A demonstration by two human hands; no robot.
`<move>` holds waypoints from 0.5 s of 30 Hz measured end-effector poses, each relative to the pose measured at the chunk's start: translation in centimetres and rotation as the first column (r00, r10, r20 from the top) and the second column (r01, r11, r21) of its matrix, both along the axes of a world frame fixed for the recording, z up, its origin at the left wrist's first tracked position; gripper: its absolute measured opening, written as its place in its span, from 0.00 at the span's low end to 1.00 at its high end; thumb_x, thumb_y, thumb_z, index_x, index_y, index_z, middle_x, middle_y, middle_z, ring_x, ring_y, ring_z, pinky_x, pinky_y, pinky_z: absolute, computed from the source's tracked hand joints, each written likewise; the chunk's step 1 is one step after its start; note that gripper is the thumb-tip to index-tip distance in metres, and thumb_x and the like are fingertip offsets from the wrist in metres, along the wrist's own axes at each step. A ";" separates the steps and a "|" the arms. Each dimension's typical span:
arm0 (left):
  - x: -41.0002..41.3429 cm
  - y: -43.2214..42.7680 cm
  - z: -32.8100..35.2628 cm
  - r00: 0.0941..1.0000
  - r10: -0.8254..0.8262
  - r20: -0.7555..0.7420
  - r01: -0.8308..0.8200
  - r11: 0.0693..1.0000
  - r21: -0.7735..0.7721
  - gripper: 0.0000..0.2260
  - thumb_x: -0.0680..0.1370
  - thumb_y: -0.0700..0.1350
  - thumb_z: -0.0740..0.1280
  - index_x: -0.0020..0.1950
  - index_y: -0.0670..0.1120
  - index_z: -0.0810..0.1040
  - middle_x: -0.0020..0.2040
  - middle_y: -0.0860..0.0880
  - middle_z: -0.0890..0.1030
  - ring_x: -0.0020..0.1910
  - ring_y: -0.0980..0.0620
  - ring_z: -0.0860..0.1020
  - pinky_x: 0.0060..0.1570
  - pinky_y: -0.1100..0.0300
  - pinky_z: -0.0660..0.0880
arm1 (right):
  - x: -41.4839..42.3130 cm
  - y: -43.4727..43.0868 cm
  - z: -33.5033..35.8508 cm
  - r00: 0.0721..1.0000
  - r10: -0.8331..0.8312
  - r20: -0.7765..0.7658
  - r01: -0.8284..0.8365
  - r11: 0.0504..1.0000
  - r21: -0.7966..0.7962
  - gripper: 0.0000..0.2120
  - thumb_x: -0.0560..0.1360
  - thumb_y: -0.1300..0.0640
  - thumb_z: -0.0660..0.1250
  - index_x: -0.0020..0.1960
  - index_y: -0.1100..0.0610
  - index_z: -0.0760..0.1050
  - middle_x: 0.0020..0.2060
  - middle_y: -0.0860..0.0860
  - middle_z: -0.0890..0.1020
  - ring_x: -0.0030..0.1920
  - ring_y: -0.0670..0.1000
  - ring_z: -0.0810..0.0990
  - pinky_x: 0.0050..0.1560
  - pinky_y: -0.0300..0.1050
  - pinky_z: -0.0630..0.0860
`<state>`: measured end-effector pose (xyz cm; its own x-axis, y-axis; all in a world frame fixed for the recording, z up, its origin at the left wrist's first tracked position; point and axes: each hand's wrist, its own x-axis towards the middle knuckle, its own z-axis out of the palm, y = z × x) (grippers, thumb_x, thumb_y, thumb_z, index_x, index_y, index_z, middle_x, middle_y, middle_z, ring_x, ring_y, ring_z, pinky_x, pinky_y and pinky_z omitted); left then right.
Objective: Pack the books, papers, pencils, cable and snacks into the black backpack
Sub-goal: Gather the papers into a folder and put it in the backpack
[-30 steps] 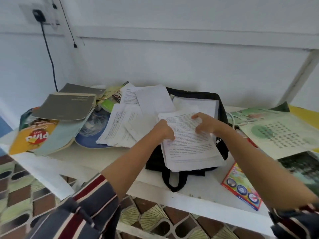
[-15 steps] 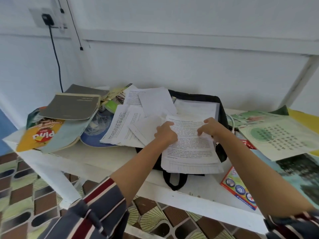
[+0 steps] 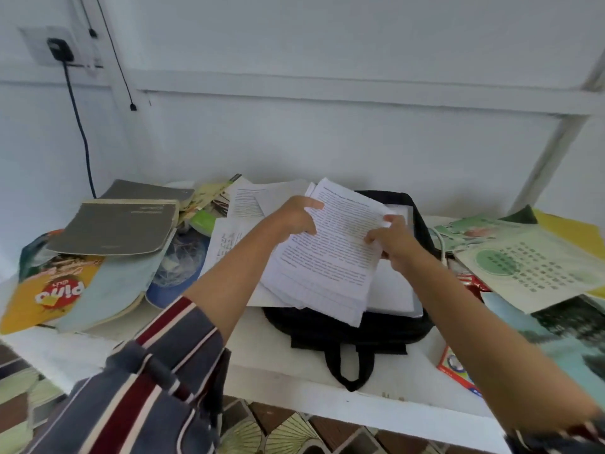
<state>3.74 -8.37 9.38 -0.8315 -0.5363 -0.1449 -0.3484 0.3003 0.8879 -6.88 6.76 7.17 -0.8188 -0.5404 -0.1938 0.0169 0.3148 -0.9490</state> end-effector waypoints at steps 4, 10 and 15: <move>0.1 -2.5 -2.8 0.979 -0.100 0.175 0.116 0.990 -0.082 0.28 0.72 0.28 0.67 0.70 0.44 0.68 0.70 0.43 0.66 0.64 0.45 0.70 0.57 0.59 0.71 | 2.2 -2.2 -2.6 0.995 -0.027 -0.098 0.045 0.981 0.187 0.31 0.74 0.66 0.62 0.72 0.61 0.51 0.61 0.59 0.71 0.62 0.58 0.71 0.59 0.50 0.73; -0.5 -2.8 -5.5 0.939 -0.171 0.298 0.259 0.922 -0.287 0.29 0.73 0.34 0.68 0.72 0.48 0.65 0.73 0.47 0.64 0.70 0.45 0.65 0.70 0.53 0.61 | 4.2 -3.9 -4.5 0.964 -0.054 -0.261 0.166 0.886 0.433 0.33 0.72 0.57 0.66 0.70 0.60 0.52 0.60 0.60 0.71 0.59 0.60 0.72 0.60 0.53 0.72; -0.9 -3.6 -6.0 0.951 -0.180 0.252 0.219 0.966 -0.134 0.30 0.71 0.31 0.69 0.69 0.52 0.69 0.71 0.46 0.66 0.69 0.42 0.64 0.69 0.50 0.64 | 4.6 -4.1 -3.8 0.960 -0.251 -0.121 0.278 0.900 0.336 0.35 0.72 0.60 0.68 0.71 0.60 0.51 0.63 0.63 0.67 0.59 0.61 0.71 0.51 0.50 0.73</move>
<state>2.84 -11.92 3.34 -0.8761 -0.3947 -0.2768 -0.4604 0.5152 0.7229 -2.23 2.64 3.34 -0.9412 -0.2115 -0.2636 0.0805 0.6172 -0.7827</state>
